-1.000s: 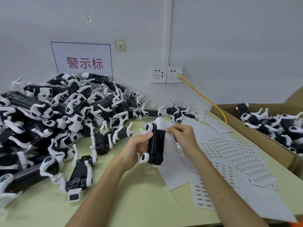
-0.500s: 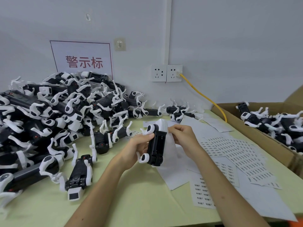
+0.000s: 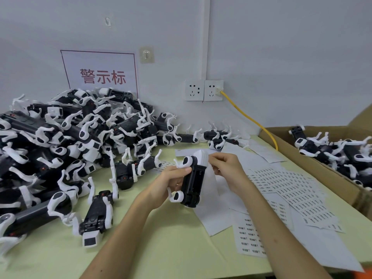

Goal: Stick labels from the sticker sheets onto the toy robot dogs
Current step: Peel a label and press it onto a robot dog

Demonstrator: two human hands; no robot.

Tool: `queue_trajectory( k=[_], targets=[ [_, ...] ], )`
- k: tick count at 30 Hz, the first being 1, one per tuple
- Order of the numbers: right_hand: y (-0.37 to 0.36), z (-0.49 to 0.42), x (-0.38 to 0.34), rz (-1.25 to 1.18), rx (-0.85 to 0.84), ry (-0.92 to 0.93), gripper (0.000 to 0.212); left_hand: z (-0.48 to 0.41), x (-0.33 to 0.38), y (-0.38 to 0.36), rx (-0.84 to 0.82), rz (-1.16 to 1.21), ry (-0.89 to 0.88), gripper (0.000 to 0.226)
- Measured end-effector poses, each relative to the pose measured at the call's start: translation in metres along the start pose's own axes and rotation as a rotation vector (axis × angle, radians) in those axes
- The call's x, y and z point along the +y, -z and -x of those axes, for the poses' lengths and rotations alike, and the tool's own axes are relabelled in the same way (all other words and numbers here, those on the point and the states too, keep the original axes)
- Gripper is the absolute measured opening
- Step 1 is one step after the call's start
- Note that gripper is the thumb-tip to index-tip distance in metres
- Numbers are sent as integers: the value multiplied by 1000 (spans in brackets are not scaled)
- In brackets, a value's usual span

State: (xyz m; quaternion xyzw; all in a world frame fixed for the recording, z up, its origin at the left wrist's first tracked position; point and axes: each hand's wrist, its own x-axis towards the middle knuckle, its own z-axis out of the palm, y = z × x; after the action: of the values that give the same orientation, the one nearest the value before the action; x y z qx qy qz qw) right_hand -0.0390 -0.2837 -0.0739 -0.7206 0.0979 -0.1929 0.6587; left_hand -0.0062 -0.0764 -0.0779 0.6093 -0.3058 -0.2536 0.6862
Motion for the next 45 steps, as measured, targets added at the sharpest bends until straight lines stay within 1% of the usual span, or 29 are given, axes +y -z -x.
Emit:
queue_trajectory(
  k=[3, 5, 8, 11, 13, 15, 17, 20, 23, 26, 29, 31, 34, 37, 40, 42, 45],
  targets=[
    [1, -3, 1, -28, 77, 37, 19, 1, 2, -1, 25, -18, 9, 55],
    [3, -4, 0, -84, 95, 43, 15, 1, 2, 0, 32, -26, 11, 53],
    [6, -3, -2, -135, 33, 29, 12, 0, 0, 0, 12, 6, 18, 51],
    [4, -1, -4, -80, -58, -5, 4, -1, 0, 1, -1, 26, 22, 53],
    [0, 0, -2, -17, -62, -12, 14, -1, 0, 0, 3, 32, 24, 55],
    [-1, 0, -1, 8, -31, -17, 23, 0, 1, -1, 4, 21, 25, 58],
    [-1, 0, 0, 8, -21, -18, 22, 1, 2, -2, 2, -1, 21, 60],
    [0, -1, 1, 8, -12, 5, 14, 1, 3, -3, -6, 15, 28, 54],
    [2, -3, 2, -42, 89, 35, 11, 0, 2, -1, -19, 34, 37, 49],
    [6, -5, 1, -144, 146, 42, 7, 1, 1, 2, -34, 44, 54, 27],
    [6, -5, 1, -192, 136, 47, 6, 2, 1, 1, -17, 45, 94, 27],
    [4, -5, 1, -197, 129, 48, 12, 1, 2, 0, 4, 36, 107, 32],
    [3, -5, 3, -166, 118, 64, 23, 0, 3, 0, 33, 88, 94, 44],
    [3, -5, 5, -111, 137, 91, 29, -1, 3, 2, 54, 200, 105, 37],
    [2, -5, 7, 73, 187, 165, 37, -1, 4, 3, 94, 225, 106, 32],
    [0, -4, 6, 139, 153, 210, 42, 0, 5, 3, 128, 227, 83, 35],
    [-6, 0, 5, 243, 35, 288, 41, 1, 5, 2, 92, 202, 40, 45]
  ],
)
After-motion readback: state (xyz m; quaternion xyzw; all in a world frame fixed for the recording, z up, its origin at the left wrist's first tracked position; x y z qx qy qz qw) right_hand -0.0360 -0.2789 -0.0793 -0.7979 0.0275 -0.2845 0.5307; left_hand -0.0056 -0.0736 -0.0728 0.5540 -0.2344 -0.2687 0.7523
